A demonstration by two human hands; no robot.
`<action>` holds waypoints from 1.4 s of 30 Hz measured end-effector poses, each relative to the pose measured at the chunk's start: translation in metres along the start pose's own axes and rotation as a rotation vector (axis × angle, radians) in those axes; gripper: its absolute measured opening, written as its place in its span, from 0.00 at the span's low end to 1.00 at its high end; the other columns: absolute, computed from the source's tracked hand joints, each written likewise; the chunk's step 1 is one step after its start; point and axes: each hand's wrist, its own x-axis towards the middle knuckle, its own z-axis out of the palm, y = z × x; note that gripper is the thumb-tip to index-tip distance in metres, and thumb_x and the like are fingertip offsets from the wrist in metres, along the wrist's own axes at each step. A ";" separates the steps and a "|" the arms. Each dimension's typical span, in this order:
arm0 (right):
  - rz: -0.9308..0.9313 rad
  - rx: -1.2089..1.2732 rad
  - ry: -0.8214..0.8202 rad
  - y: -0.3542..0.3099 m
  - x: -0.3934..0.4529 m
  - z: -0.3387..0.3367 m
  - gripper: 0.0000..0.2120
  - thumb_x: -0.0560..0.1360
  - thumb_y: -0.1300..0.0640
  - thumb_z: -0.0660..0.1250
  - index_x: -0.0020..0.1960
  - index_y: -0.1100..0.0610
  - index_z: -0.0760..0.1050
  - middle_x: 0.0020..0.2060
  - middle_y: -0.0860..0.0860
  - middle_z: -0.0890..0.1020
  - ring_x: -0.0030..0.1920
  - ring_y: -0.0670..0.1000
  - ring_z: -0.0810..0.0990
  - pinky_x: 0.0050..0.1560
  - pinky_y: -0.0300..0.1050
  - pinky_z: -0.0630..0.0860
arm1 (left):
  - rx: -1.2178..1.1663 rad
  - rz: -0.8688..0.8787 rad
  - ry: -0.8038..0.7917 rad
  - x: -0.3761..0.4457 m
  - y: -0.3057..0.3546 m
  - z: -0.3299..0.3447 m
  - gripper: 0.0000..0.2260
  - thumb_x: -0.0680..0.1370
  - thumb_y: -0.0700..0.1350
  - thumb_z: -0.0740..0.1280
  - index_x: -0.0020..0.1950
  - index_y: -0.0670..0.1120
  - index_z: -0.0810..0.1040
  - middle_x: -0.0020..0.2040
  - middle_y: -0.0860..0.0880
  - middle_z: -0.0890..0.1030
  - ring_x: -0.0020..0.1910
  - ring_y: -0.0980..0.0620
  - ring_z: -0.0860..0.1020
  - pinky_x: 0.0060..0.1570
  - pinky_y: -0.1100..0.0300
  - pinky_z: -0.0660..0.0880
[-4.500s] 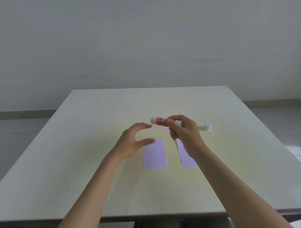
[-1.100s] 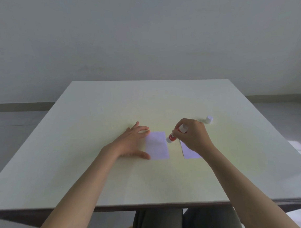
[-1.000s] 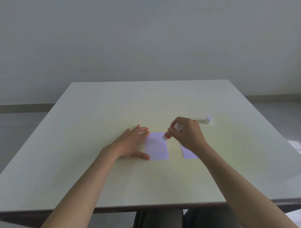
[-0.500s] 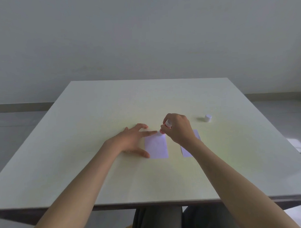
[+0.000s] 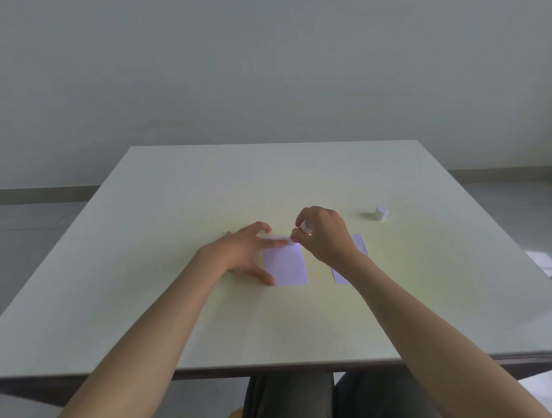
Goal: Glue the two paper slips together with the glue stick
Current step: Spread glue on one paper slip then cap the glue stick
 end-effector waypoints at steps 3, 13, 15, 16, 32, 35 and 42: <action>-0.029 -0.024 0.005 -0.002 -0.005 0.000 0.05 0.71 0.60 0.66 0.44 0.61 0.76 0.39 0.55 0.80 0.40 0.55 0.76 0.36 0.45 0.67 | 0.007 -0.008 -0.001 0.001 0.001 0.000 0.40 0.66 0.67 0.69 0.72 0.70 0.50 0.76 0.57 0.49 0.75 0.54 0.54 0.71 0.50 0.57; -0.066 -0.041 -0.041 -0.010 -0.025 -0.005 0.05 0.71 0.61 0.65 0.42 0.62 0.77 0.38 0.55 0.80 0.40 0.56 0.77 0.39 0.49 0.72 | -0.051 -0.039 -0.018 0.002 0.000 0.003 0.41 0.65 0.66 0.70 0.73 0.67 0.54 0.76 0.58 0.48 0.75 0.53 0.54 0.71 0.49 0.57; -0.070 -0.046 -0.056 -0.011 -0.030 -0.006 0.05 0.70 0.61 0.65 0.41 0.63 0.77 0.37 0.56 0.80 0.40 0.56 0.77 0.40 0.50 0.73 | -0.048 -0.037 -0.018 0.003 -0.001 0.002 0.40 0.65 0.66 0.70 0.73 0.66 0.54 0.76 0.58 0.48 0.75 0.53 0.53 0.71 0.49 0.57; -0.069 -0.044 -0.065 -0.011 -0.032 -0.007 0.05 0.69 0.61 0.66 0.41 0.63 0.77 0.37 0.56 0.80 0.40 0.57 0.77 0.40 0.51 0.73 | -0.051 -0.035 -0.017 0.003 -0.001 0.002 0.40 0.65 0.66 0.70 0.73 0.66 0.54 0.76 0.57 0.48 0.75 0.53 0.54 0.71 0.49 0.57; -0.010 0.216 -0.047 -0.019 -0.030 -0.014 0.04 0.66 0.57 0.69 0.34 0.56 0.77 0.28 0.50 0.81 0.27 0.42 0.71 0.28 0.33 0.67 | -0.023 0.056 0.058 0.003 -0.002 0.004 0.34 0.67 0.63 0.71 0.70 0.63 0.62 0.69 0.52 0.59 0.72 0.51 0.56 0.65 0.44 0.62; -0.006 0.215 -0.073 -0.022 -0.028 -0.004 0.04 0.67 0.58 0.69 0.34 0.56 0.77 0.29 0.50 0.81 0.27 0.43 0.69 0.26 0.34 0.62 | -0.053 0.054 0.057 0.003 -0.002 0.004 0.29 0.66 0.63 0.71 0.64 0.64 0.67 0.68 0.53 0.60 0.71 0.51 0.56 0.66 0.41 0.62; 0.025 0.224 -0.084 -0.016 -0.021 0.009 0.03 0.67 0.56 0.70 0.37 0.56 0.79 0.25 0.42 0.74 0.28 0.41 0.70 0.28 0.32 0.63 | -0.052 0.048 0.055 0.004 -0.003 0.007 0.24 0.64 0.65 0.71 0.57 0.64 0.69 0.69 0.55 0.59 0.72 0.52 0.57 0.66 0.41 0.61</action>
